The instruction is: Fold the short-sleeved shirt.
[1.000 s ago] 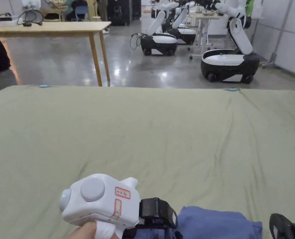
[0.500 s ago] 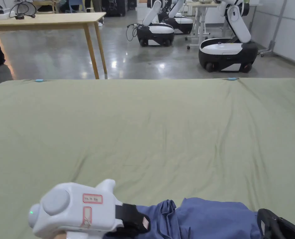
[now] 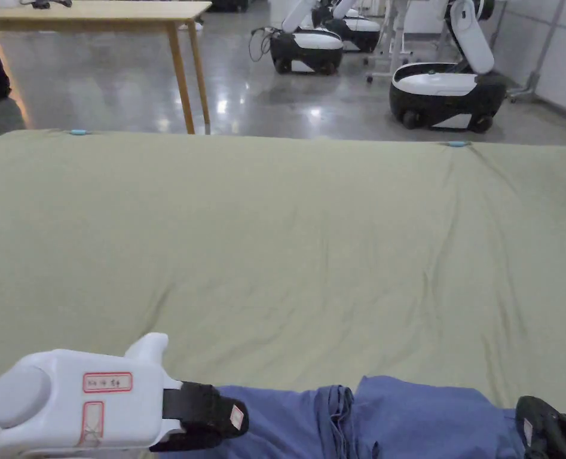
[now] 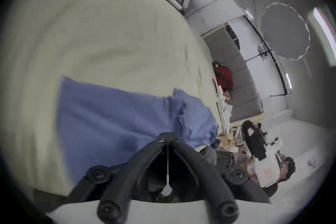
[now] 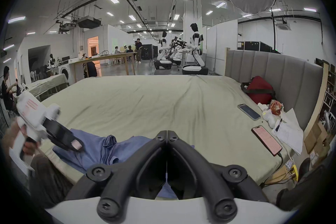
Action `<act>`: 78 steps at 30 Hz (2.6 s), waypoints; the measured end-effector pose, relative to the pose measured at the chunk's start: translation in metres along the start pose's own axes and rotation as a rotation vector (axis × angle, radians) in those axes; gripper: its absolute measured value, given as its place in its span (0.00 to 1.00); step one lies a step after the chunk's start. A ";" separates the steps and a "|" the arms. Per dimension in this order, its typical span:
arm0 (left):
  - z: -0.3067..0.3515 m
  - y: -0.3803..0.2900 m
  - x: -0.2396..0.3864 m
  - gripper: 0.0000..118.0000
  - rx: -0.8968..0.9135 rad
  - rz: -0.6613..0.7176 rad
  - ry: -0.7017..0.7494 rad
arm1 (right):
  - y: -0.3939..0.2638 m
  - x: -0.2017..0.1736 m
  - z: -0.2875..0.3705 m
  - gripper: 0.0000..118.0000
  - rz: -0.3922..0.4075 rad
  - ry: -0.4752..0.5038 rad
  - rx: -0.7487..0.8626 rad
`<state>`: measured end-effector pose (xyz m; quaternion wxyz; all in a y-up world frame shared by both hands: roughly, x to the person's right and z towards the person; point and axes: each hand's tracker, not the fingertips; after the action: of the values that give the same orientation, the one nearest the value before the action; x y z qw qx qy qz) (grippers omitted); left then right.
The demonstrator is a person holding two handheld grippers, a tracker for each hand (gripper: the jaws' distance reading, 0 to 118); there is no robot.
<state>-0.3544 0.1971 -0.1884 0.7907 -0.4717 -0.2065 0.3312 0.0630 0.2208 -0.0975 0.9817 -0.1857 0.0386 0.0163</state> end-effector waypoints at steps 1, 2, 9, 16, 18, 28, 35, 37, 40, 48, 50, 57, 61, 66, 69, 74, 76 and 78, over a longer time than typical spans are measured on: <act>0.015 0.004 -0.011 0.00 0.017 0.008 0.031 | 0.000 -0.003 -0.002 0.01 0.002 0.005 -0.004; 0.025 0.008 -0.022 0.00 0.025 0.008 0.064 | -0.001 -0.005 -0.003 0.01 0.004 0.011 -0.006; 0.021 0.016 -0.072 0.08 -0.002 0.105 -0.003 | -0.004 -0.020 -0.010 0.01 0.014 0.025 -0.031; -0.038 0.016 -0.091 0.96 -0.128 0.111 -0.102 | 0.000 -0.022 -0.010 0.01 0.026 0.015 -0.031; -0.041 0.021 -0.091 0.95 -0.126 0.108 -0.150 | 0.002 -0.021 -0.009 0.01 0.028 0.010 -0.029; -0.019 0.022 -0.098 0.09 -0.081 0.195 -0.133 | 0.008 -0.012 -0.002 0.01 0.024 -0.008 -0.003; 0.101 0.027 -0.065 0.08 0.063 0.064 0.128 | 0.013 -0.015 -0.007 0.01 0.014 0.030 0.029; 0.122 0.029 -0.043 0.08 0.078 0.036 0.217 | 0.013 -0.017 -0.008 0.01 0.014 0.041 0.036; 0.121 0.033 -0.012 0.08 0.063 -0.017 0.260 | 0.013 -0.018 -0.008 0.01 0.009 0.059 0.039; 0.051 0.028 0.077 0.08 0.022 -0.114 0.248 | 0.010 -0.012 0.004 0.01 -0.030 0.070 0.049; 0.028 0.021 0.098 0.08 0.023 -0.130 0.258 | 0.011 -0.009 0.004 0.01 -0.043 0.067 0.055; -0.071 0.005 0.133 0.09 -0.116 -0.229 0.339 | 0.008 0.003 0.004 0.01 -0.071 0.067 0.060; -0.121 -0.006 0.137 0.82 -0.144 -0.227 0.325 | 0.003 0.013 0.002 0.01 -0.098 0.056 0.045; -0.132 -0.015 0.141 0.91 -0.166 -0.299 0.317 | -0.003 0.026 0.005 0.01 -0.116 0.029 0.026; -0.098 -0.013 0.141 0.89 -0.092 -0.273 0.247 | -0.005 0.034 0.002 0.01 -0.148 0.027 0.008; -0.082 -0.009 0.118 0.00 -0.079 -0.202 0.089 | -0.009 0.035 -0.004 0.01 -0.157 0.024 -0.012; -0.099 -0.017 0.103 0.00 -0.127 -0.165 -0.005 | -0.010 0.035 -0.004 0.01 -0.160 0.025 -0.026; -0.121 -0.029 0.085 0.00 -0.210 -0.091 -0.128 | -0.011 0.035 -0.005 0.01 -0.171 0.044 -0.046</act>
<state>-0.2080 0.1748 -0.2187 0.7364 -0.5197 -0.3115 0.3009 0.0978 0.2094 -0.1013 0.9739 -0.2114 0.0437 -0.0710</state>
